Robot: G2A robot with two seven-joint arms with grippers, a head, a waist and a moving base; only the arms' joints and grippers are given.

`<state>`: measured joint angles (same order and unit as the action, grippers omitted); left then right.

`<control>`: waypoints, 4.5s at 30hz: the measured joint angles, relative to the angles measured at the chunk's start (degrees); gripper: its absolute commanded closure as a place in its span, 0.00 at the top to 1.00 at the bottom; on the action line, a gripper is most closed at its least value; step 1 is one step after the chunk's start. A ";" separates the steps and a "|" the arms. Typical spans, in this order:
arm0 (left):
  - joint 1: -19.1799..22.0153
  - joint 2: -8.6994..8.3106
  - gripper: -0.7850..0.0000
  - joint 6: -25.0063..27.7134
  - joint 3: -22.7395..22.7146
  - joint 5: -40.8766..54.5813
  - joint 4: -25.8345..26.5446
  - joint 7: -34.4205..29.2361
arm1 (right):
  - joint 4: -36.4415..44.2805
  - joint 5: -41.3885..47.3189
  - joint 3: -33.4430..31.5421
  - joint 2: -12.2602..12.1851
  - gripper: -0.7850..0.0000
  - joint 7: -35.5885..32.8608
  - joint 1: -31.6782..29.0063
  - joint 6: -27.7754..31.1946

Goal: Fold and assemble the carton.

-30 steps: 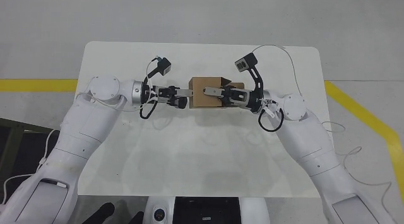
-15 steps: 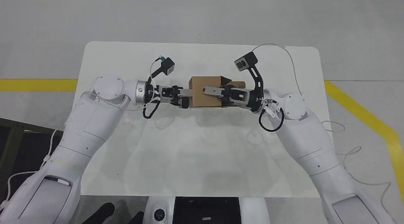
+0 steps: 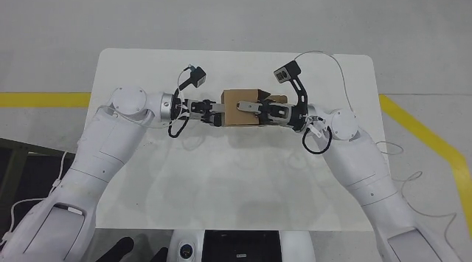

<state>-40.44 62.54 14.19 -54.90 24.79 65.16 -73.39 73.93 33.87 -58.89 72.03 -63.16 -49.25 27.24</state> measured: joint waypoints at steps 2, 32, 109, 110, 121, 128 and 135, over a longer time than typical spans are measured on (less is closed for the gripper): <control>0.03 0.05 1.00 -0.02 0.05 0.08 0.04 -0.23 | -0.04 0.00 0.00 0.04 0.00 0.00 -0.02 -0.06; -2.38 -2.77 1.00 8.82 -8.08 -10.61 3.47 3.00 | -7.64 -12.66 3.25 0.55 0.00 5.22 1.11 -7.64; -10.85 -1.86 1.00 36.46 -0.64 -99.25 14.02 66.14 | 4.07 -12.80 -6.89 -4.17 1.00 -4.85 -10.93 -13.82; -10.65 -1.79 1.00 36.56 -0.53 -98.98 13.84 65.92 | 3.28 -12.78 -6.43 -4.01 1.00 -3.88 -10.53 -13.10; -8.37 -1.07 1.00 39.12 0.31 -92.57 10.62 63.29 | -4.56 -11.11 -2.23 -2.51 1.00 -2.43 -4.91 -7.40; -7.55 -0.78 1.00 39.49 0.81 -92.18 9.59 63.42 | -8.84 -10.15 1.76 -1.27 1.00 -7.23 0.11 -5.00; -7.28 -0.75 1.00 40.70 0.89 -92.21 9.41 63.34 | -12.61 -8.55 4.50 -0.02 1.00 -8.05 3.59 -3.81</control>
<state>-47.72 61.79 54.88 -54.01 -67.42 74.57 -10.06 61.32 25.32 -54.38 72.01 -71.21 -45.65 23.44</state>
